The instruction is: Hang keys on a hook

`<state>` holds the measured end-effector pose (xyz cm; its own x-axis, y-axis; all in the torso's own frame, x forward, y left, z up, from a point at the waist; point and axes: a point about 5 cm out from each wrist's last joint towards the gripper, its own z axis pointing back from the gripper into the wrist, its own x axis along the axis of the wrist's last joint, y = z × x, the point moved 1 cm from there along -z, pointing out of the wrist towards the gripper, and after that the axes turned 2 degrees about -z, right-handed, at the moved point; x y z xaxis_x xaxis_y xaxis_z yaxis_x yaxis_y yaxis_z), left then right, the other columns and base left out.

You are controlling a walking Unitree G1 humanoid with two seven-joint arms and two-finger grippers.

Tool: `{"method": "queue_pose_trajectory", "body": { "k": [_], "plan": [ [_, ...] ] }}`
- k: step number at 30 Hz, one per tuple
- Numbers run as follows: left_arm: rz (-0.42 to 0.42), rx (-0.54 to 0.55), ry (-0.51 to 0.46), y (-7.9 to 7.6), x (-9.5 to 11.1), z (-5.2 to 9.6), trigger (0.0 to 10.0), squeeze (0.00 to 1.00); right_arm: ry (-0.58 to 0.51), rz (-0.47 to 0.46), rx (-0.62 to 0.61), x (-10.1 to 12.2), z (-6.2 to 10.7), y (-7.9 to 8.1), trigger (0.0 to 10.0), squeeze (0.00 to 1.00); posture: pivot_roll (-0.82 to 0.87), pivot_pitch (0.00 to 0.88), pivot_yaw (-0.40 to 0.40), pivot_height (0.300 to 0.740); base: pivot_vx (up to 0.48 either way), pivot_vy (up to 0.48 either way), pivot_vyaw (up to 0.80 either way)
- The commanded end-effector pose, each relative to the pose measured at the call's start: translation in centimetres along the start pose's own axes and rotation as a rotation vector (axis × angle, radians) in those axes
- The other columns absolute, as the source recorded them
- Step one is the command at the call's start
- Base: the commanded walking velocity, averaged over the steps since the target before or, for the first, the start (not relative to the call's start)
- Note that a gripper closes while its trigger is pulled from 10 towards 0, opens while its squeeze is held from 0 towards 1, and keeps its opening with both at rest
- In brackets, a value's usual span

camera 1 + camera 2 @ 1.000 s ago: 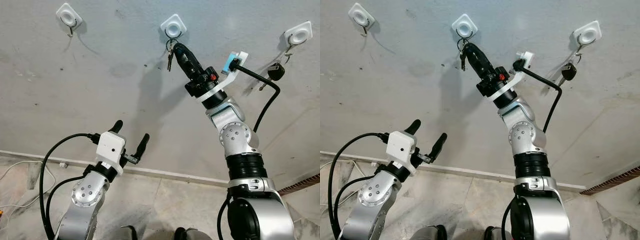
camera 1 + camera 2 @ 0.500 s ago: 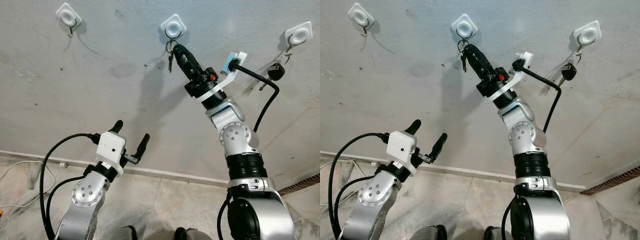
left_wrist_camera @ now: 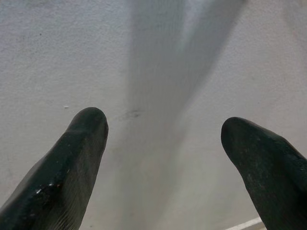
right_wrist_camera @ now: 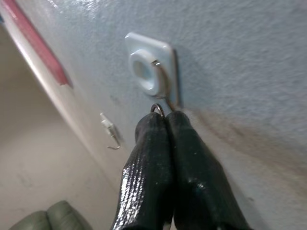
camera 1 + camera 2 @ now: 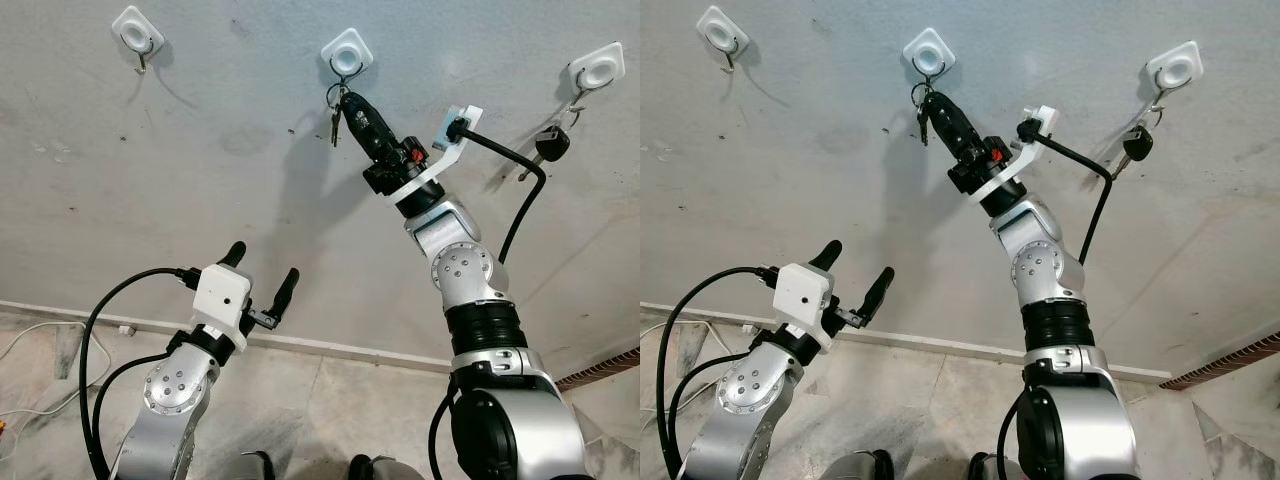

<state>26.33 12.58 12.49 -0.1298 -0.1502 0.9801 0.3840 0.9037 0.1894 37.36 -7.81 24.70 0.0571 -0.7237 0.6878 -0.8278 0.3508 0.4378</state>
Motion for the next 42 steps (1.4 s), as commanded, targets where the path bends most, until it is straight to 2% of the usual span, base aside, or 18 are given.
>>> {"method": "queue_pose_trajectory", "body": {
  "k": [1,25,26,27,28,29,34,36,37,42],
  "plan": [
    [-0.006,-0.003,0.005,-0.1,0.0,0.3,10.0,0.0,-0.01,0.003,0.008,0.2,-0.5,0.2,10.0,0.0,0.12,0.176,0.008,0.74,0.0,0.0,0.0],
    [-0.006,-0.008,0.012,-0.1,-0.1,0.4,10.0,0.0,0.0,-0.04,-0.082,-0.9,0.4,-1.3,10.0,0.0,0.13,0.179,0.012,0.74,0.0,0.0,0.0],
    [-0.007,-0.008,0.013,-0.1,-0.2,0.4,10.0,0.0,0.0,-0.04,-0.084,-1.0,0.5,-1.4,10.0,0.27,0.13,0.179,0.012,0.74,0.0,0.0,0.0],
    [-0.007,-0.007,0.013,-0.1,-0.2,0.4,10.0,0.0,0.001,-0.04,-0.085,-1.1,0.6,-1.4,10.0,0.27,0.13,0.179,0.012,0.74,0.0,0.0,0.0],
    [-0.007,-0.006,0.012,-0.1,-0.2,0.4,10.0,0.0,0.005,-0.035,-0.09,-1.3,0.8,-1.4,10.0,0.9,0.13,0.177,0.012,0.74,0.0,0.0,0.0],
    [-0.007,-0.006,0.012,-0.1,-0.2,0.4,10.0,0.0,0.007,-0.031,-0.092,-1.4,0.9,-1.4,10.0,1.0,0.13,0.176,0.012,0.74,0.0,0.0,0.0],
    [-0.008,-0.005,0.011,-0.1,-0.2,0.3,10.0,0.0,0.019,0.019,-0.119,-1.6,1.3,-1.6,10.0,1.0,0.12,0.172,0.012,0.74,0.0,0.0,0.0],
    [-0.009,-0.004,0.008,-0.1,-0.1,0.2,10.0,0.0,0.027,0.122,-0.162,-1.3,1.5,-1.7,10.0,1.0,0.12,0.168,0.012,0.74,0.0,0.0,0.0],
    [-0.009,-0.004,0.008,-0.1,-0.1,0.2,10.0,0.0,0.027,0.122,-0.162,-1.3,1.5,-1.7,10.0,1.0,0.12,0.168,0.012,0.74,0.0,0.0,0.0],
    [-0.007,-0.006,0.001,-0.2,-0.1,-0.1,10.0,0.0,0.08,0.428,-0.249,0.0,2.1,-1.8,10.0,1.0,0.1,0.163,0.007,0.74,0.0,0.0,0.0]
  ]
}}
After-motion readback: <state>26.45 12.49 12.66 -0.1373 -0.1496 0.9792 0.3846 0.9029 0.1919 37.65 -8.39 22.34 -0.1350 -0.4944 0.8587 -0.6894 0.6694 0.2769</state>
